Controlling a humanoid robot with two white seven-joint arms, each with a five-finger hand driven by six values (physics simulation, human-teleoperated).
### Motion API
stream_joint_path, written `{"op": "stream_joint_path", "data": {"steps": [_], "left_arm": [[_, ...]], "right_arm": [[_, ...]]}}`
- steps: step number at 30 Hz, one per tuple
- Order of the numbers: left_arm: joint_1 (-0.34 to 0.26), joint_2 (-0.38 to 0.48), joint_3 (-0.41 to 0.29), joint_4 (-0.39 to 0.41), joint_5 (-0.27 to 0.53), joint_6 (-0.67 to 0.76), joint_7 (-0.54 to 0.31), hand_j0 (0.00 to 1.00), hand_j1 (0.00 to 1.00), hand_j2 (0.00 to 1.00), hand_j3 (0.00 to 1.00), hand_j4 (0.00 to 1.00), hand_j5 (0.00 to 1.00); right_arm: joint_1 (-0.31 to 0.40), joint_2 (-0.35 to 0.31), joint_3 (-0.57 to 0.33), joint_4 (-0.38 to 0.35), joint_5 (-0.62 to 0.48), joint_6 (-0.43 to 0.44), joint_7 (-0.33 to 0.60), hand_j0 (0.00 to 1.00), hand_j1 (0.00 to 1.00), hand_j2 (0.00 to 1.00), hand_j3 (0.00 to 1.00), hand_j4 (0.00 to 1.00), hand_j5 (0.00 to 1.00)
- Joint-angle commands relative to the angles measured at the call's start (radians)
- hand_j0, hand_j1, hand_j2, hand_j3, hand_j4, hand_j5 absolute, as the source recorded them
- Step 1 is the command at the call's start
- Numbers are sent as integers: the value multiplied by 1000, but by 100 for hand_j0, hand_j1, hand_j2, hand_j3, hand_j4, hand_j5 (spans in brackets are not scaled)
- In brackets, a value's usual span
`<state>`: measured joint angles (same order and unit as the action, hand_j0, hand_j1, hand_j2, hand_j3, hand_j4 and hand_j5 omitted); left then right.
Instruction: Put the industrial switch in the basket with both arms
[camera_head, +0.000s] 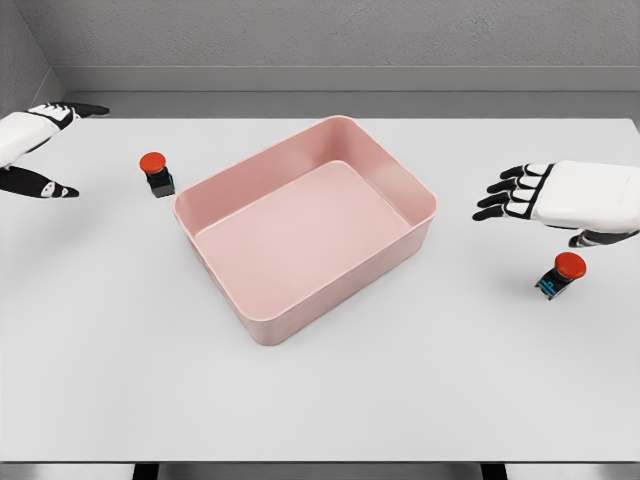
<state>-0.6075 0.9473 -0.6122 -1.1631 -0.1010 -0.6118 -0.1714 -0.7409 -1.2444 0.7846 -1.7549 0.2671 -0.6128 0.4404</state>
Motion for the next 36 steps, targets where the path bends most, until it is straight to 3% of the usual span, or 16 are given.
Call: {"op": "stream_joint_path", "data": {"steps": [1, 3, 5, 7, 9, 13, 16, 24, 29, 36], "left_arm": [[0, 1, 0, -1, 7, 1, 0, 100, 100, 100, 100, 100, 100], [0, 1, 0, -3, 6, 1, -2, 100, 100, 100, 100, 100, 100], [2, 2, -1, -4, 1, 1, -2, 100, 100, 100, 100, 100, 100], [6, 4, -6, -3, -5, 1, -3, 100, 100, 100, 100, 100, 100], [8, 5, -14, 0, -8, 1, -3, 100, 100, 100, 100, 100, 100], [-9, -9, -17, 8, -82, 1, -3, 100, 100, 100, 100, 100, 100], [-49, -56, -18, 32, -151, 1, -3, 100, 100, 100, 100, 100, 100], [-107, -147, -21, 100, -212, 1, -3, 100, 100, 100, 100, 100, 100], [-118, -177, -21, 105, -229, 1, -23, 100, 100, 100, 100, 100, 100], [-137, -228, -23, 177, -249, 1, -31, 100, 100, 100, 100, 100, 100]], "right_arm": [[0, 0, 4, 0, -5, 2, -2, 100, 100, 100, 100, 100, 100], [2, -3, 8, 8, 6, 2, 0, 100, 100, 100, 100, 100, 100], [20, -3, 12, 83, 11, 2, 0, 100, 100, 100, 100, 100, 100], [21, -10, 13, 100, 9, 2, -2, 100, 100, 100, 100, 100, 100], [23, -10, 16, 199, 3, 2, -11, 100, 100, 100, 100, 100, 100], [49, -10, 50, 253, -6, 2, -20, 100, 100, 100, 100, 100, 100], [61, -12, 73, 256, -6, 2, -89, 100, 100, 100, 100, 100, 100], [72, -13, 150, 255, -16, 2, -198, 100, 100, 100, 100, 100, 100], [80, -13, 179, 255, -14, 2, -198, 100, 100, 100, 100, 100, 100], [83, -3, 206, 259, 1, 2, -195, 99, 99, 99, 99, 99, 99]]}}
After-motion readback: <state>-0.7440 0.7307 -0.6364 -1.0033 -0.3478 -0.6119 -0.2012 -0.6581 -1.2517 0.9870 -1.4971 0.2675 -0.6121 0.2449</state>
